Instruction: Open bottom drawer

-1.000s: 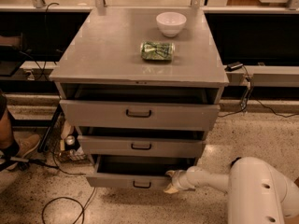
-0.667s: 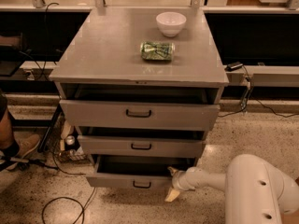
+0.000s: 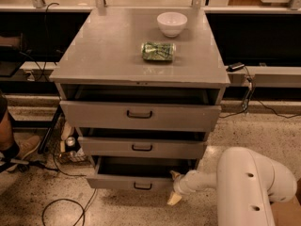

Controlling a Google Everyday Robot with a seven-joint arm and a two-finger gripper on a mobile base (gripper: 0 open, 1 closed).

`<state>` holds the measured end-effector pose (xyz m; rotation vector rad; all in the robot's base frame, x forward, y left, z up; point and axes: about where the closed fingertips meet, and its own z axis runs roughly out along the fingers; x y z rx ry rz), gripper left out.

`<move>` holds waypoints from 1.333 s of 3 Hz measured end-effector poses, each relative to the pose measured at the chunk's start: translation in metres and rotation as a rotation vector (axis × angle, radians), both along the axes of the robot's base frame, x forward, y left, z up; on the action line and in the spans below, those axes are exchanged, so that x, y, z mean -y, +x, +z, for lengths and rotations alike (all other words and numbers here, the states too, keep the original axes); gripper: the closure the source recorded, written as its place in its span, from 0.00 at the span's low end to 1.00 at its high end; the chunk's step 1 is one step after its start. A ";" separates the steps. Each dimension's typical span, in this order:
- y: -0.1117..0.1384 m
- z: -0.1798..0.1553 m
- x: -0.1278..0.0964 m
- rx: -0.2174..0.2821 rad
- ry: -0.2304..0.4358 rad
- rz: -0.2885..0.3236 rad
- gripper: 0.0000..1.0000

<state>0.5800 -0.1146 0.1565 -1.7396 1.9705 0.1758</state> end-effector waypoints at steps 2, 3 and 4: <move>-0.012 -0.002 0.006 -0.034 0.017 -0.003 0.63; -0.012 0.002 0.006 -0.034 0.017 -0.003 0.85; -0.012 0.004 0.006 -0.034 0.017 -0.003 1.00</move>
Offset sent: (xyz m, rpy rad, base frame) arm -0.0488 -0.0278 -0.0019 0.1321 0.0842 -0.0222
